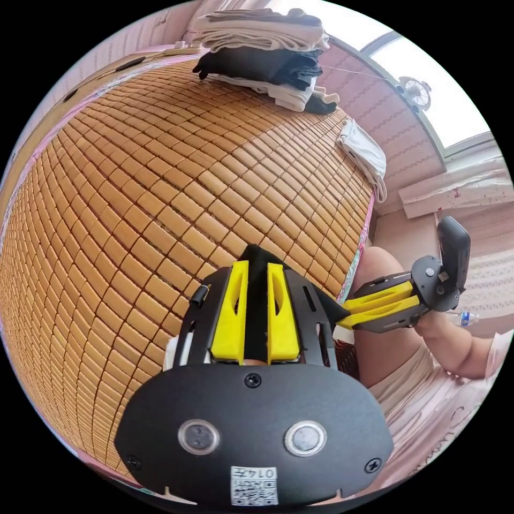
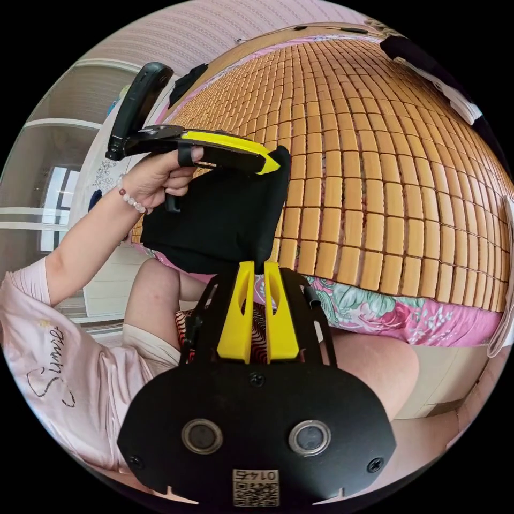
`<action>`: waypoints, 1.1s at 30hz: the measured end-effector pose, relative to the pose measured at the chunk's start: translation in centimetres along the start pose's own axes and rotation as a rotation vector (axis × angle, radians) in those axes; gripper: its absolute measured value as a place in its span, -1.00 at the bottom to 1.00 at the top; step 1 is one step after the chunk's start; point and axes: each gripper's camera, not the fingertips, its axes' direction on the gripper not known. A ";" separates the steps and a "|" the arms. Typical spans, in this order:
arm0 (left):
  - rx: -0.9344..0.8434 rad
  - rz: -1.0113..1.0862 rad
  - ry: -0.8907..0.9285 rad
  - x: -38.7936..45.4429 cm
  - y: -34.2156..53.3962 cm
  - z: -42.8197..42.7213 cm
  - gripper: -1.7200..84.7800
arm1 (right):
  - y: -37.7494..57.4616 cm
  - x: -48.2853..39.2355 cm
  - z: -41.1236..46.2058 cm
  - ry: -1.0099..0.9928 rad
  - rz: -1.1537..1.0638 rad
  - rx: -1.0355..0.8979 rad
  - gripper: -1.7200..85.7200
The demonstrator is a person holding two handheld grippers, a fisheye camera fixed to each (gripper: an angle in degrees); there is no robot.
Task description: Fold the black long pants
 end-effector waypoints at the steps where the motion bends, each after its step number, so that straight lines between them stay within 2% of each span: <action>1: 0.001 -0.010 0.022 -0.5 -0.2 0.1 -0.89 | 0.5 0.5 -0.7 -0.011 -0.005 0.023 -0.90; 3: 0.015 -0.027 0.077 -1.2 -0.6 0.1 -0.95 | 1.3 1.3 -2.1 -0.029 -0.012 0.079 -0.91; 9: 0.288 0.079 0.159 0.5 -0.8 -5.5 -0.97 | 5.1 3.9 -10.0 0.004 -0.029 0.308 -0.92; 13: 0.450 0.119 0.166 -0.7 6.2 -11.6 -0.97 | 6.4 0.8 -13.2 -0.080 -0.236 0.403 -0.92; 16: 0.503 0.022 0.058 -2.7 15.4 -14.7 -0.95 | 4.9 -5.2 -10.9 -0.240 -0.478 0.335 -0.91; 19: 0.507 -0.238 -0.059 -5.1 25.7 -15.4 -0.88 | 2.3 -12.5 -4.0 -0.345 -0.659 0.155 -0.88; 20: 0.476 -0.347 -0.133 -6.1 29.4 -14.6 -0.85 | 1.3 -14.4 -0.2 -0.298 -0.685 0.042 -0.87; 23: 0.379 -0.530 -0.102 -8.1 36.0 -12.0 -0.79 | 0.8 -15.6 6.5 -0.103 -0.631 -0.134 -0.88; 24: 0.378 -0.549 -0.087 -8.2 37.0 -11.6 -0.79 | 1.1 -15.7 6.7 -0.096 -0.633 -0.137 -0.89; 27: 0.398 -0.605 -0.048 -7.9 40.3 -9.6 -0.78 | 2.2 -14.7 4.7 -0.062 -0.589 -0.056 -0.88; 30: 0.426 -0.642 0.011 -7.8 41.7 -7.4 -0.74 | 2.2 -11.3 1.9 0.034 -0.419 0.103 -0.79; 33: 0.463 -0.662 0.018 -7.8 42.4 -6.0 -0.70 | 1.9 -7.6 0.5 0.042 -0.250 0.227 -0.70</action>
